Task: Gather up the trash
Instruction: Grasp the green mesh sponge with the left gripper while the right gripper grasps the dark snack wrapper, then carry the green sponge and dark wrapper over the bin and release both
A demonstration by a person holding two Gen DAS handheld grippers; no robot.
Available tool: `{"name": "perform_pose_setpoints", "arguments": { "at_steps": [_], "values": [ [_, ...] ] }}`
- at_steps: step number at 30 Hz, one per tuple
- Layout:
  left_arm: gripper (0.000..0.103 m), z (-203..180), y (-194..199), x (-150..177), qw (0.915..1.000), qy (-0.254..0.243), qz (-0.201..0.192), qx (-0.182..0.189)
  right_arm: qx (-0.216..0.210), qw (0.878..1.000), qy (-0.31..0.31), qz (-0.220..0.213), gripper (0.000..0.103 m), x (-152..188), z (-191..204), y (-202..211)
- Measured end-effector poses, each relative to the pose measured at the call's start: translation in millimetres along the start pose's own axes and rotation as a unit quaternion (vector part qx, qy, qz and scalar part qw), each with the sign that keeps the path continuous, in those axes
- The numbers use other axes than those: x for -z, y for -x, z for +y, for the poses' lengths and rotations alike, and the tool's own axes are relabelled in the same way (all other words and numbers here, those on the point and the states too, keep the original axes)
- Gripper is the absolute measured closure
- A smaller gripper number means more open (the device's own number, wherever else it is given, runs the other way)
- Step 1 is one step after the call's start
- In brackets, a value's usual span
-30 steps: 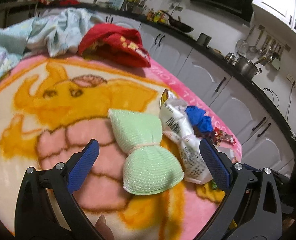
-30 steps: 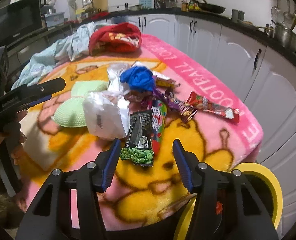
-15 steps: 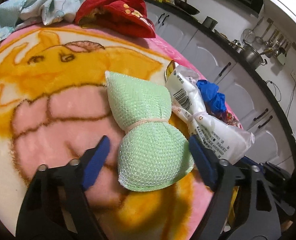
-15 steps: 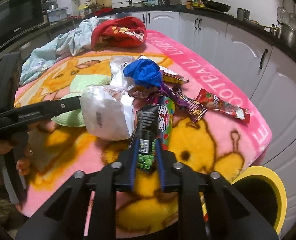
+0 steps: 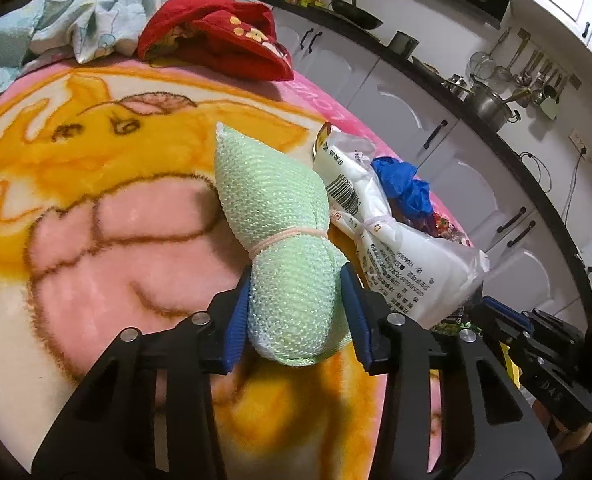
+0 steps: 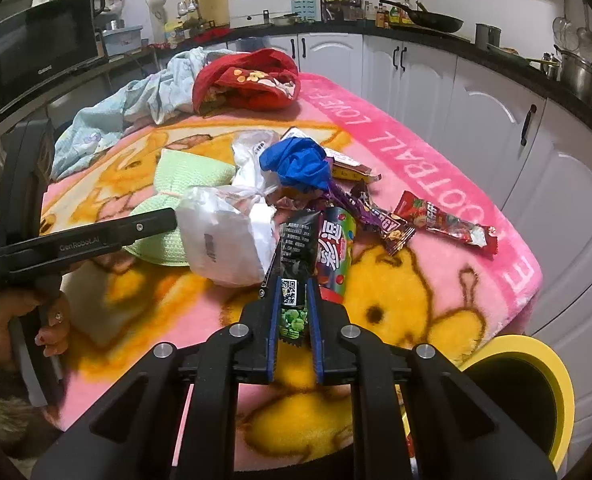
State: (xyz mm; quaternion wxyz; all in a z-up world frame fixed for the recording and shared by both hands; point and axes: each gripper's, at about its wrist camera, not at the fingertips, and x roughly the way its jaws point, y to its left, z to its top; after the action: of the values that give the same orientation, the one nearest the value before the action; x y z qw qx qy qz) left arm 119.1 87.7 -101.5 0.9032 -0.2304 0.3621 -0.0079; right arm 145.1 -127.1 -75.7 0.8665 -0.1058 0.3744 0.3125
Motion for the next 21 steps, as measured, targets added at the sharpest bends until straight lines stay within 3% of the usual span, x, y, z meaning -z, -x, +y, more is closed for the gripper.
{"name": "perform_pose_setpoints", "arguments": {
  "at_steps": [21],
  "values": [
    [0.07,-49.4,68.0,-20.2,0.9946,-0.061,-0.084,0.009,0.0,0.998,-0.009,-0.064,0.09,-10.1,-6.3,56.5]
  ]
}}
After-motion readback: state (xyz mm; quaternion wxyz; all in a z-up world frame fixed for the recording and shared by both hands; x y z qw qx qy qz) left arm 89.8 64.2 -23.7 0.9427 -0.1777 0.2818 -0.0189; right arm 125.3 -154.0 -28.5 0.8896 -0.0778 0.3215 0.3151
